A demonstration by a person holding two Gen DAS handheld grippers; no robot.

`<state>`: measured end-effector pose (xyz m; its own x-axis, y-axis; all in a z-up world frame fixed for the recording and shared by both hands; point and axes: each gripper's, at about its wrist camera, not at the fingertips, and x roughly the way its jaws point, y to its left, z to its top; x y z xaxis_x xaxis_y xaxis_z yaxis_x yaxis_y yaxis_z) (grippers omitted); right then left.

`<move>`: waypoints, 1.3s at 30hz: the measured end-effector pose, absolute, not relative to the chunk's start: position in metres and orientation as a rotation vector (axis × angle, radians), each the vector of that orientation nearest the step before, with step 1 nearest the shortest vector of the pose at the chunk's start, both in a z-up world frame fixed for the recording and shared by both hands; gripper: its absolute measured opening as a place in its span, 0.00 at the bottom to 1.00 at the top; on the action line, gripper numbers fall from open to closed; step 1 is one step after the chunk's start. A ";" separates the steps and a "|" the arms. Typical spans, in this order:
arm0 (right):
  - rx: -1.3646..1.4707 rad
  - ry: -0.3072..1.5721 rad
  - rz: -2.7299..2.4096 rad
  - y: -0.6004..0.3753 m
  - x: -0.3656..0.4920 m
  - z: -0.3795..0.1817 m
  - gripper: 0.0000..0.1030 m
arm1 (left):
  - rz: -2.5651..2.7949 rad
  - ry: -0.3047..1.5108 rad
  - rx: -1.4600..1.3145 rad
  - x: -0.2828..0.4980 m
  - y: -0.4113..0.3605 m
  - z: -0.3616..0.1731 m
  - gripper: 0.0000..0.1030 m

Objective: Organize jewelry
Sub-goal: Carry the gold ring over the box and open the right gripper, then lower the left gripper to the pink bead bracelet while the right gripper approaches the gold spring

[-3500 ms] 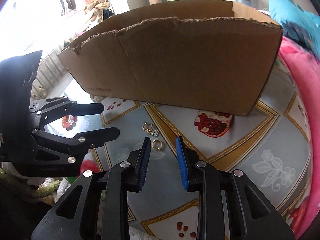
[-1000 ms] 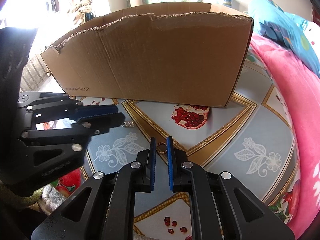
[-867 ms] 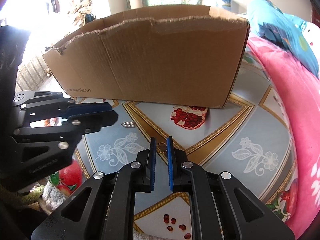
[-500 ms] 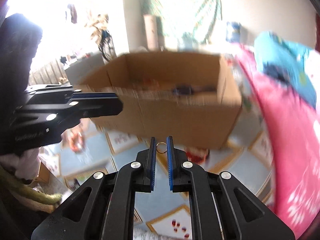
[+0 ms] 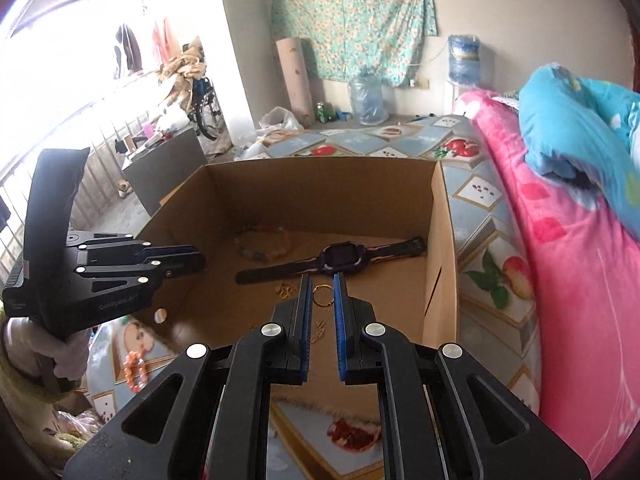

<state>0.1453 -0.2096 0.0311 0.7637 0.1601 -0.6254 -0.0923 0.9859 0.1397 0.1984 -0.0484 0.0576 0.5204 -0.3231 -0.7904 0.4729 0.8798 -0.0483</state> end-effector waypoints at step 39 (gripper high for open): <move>0.332 0.783 0.225 -0.188 0.032 -0.020 0.17 | -0.467 0.860 0.053 0.061 0.052 0.035 0.47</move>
